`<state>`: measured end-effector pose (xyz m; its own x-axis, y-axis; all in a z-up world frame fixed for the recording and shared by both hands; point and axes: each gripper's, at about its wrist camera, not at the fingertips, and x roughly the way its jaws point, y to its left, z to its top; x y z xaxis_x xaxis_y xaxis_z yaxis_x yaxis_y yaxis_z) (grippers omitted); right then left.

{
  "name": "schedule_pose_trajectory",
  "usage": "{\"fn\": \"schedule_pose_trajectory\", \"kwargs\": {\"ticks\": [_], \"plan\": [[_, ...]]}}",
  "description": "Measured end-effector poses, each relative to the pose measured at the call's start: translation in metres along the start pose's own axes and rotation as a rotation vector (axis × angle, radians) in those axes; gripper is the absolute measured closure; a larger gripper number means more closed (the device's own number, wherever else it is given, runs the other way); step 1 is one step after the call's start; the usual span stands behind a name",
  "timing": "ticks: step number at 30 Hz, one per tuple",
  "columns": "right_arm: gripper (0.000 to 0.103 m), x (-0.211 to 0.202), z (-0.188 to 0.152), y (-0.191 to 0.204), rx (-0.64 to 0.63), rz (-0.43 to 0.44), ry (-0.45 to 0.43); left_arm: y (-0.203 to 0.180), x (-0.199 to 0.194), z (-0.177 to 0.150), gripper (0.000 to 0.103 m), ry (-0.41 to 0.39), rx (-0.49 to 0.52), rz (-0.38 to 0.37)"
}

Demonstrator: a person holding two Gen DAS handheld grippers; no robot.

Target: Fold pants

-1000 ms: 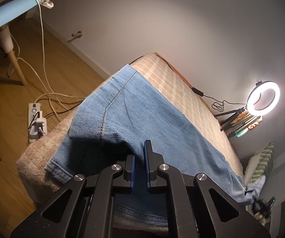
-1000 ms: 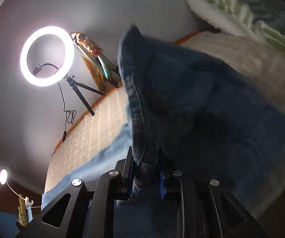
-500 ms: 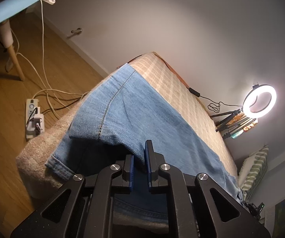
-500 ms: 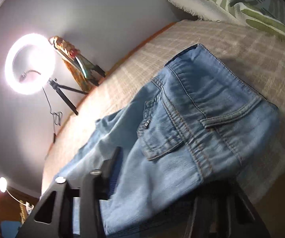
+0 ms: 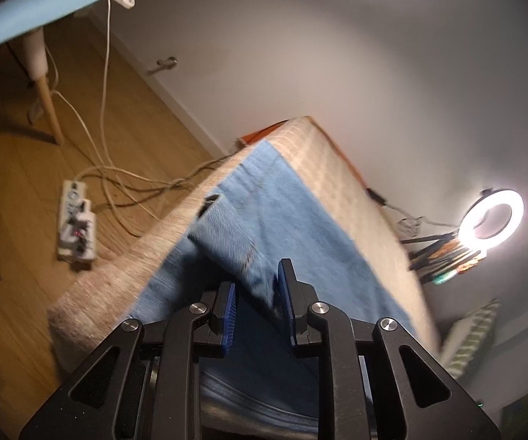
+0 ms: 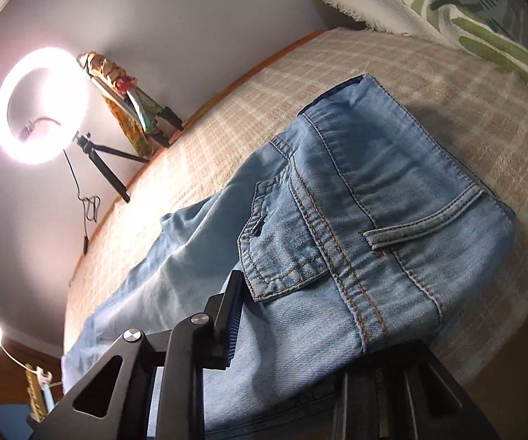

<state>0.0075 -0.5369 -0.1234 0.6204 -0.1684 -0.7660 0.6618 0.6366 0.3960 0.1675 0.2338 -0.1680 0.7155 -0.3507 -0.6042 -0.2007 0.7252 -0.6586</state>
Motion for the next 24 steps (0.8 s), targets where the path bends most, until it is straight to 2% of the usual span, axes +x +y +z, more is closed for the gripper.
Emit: {"fn": "schedule_pose_trajectory", "kwargs": {"ticks": [2, 4, 8, 11, 13, 18, 21, 24], "plan": [[0.077, 0.000, 0.001, 0.003, -0.016, -0.012, 0.001, 0.003, 0.004, 0.002, 0.095, 0.004, 0.002, 0.006], [0.080, 0.000, 0.001, 0.005, -0.020, -0.015, 0.000, 0.004, 0.004, 0.004, 0.098, 0.000, -0.008, 0.001], [0.092, -0.013, 0.006, 0.018, -0.071, -0.017, -0.016, -0.004, -0.015, 0.004, 0.100, -0.063, 0.001, -0.018], [0.093, -0.038, 0.010, 0.025, -0.098, 0.026, -0.067, -0.004, -0.035, -0.003, 0.100, -0.115, 0.013, -0.013], [0.094, -0.046, 0.009, 0.025, -0.106, 0.035, -0.085, 0.004, -0.036, -0.010, 0.100, -0.108, 0.018, 0.013], [0.094, -0.026, -0.007, 0.007, -0.081, -0.015, -0.018, 0.034, -0.018, -0.021, 0.100, -0.054, -0.061, 0.033], [0.094, -0.021, -0.014, -0.003, -0.039, -0.017, 0.001, 0.029, -0.020, -0.020, 0.100, -0.063, -0.049, 0.037], [0.095, -0.037, -0.009, -0.002, -0.041, 0.020, -0.029, 0.015, -0.034, -0.012, 0.100, -0.089, -0.010, 0.024]]}}
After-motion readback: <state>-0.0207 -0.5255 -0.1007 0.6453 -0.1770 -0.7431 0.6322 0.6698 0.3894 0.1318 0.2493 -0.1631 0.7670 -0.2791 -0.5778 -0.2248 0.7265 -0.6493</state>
